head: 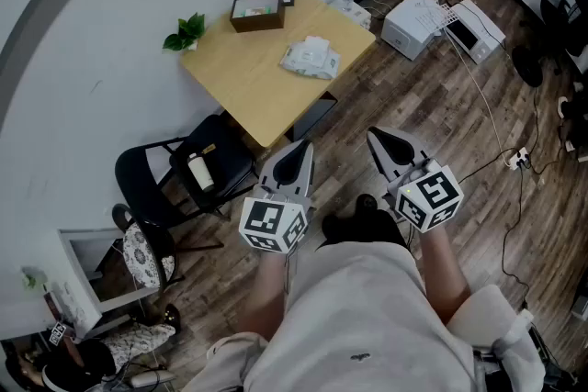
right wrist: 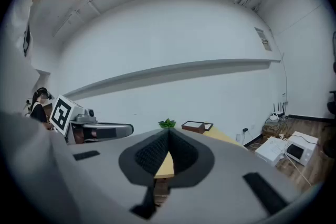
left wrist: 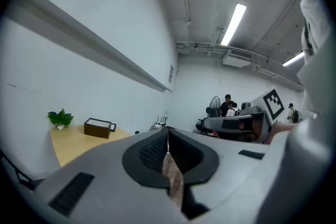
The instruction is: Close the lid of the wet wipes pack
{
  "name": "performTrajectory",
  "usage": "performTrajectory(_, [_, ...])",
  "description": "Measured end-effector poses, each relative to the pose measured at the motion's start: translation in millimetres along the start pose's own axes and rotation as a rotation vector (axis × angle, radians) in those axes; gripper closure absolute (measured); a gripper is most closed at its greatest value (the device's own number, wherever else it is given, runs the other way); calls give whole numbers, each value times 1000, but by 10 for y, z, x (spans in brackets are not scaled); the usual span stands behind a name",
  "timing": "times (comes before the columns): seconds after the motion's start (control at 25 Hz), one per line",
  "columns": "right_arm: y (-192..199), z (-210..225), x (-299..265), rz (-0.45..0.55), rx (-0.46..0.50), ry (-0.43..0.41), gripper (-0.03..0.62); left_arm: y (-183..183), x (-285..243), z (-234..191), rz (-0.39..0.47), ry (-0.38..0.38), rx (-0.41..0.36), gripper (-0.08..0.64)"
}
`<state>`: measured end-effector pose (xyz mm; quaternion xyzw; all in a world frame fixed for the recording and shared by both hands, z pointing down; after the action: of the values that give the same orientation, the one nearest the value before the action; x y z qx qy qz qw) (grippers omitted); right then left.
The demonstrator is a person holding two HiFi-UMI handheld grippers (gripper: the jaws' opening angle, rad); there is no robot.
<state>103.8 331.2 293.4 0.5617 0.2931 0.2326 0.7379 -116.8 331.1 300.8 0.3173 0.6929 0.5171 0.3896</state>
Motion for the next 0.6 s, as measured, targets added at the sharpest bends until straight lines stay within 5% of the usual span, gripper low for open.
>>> performTrajectory(0.6, [-11, -64, -8, 12, -1, 42, 594, 7, 21, -55, -10, 21, -2, 549])
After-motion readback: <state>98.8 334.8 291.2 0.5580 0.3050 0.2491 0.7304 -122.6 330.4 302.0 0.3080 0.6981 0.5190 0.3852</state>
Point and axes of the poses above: the fingertips, and each gripper's own axes: x backward along the fingers, z to its right, y out of its underside, the point moved 9 cm from there along x, backward along the fingers, and after that the axes turned 10 degrees about -y, right-handed, at the moved point
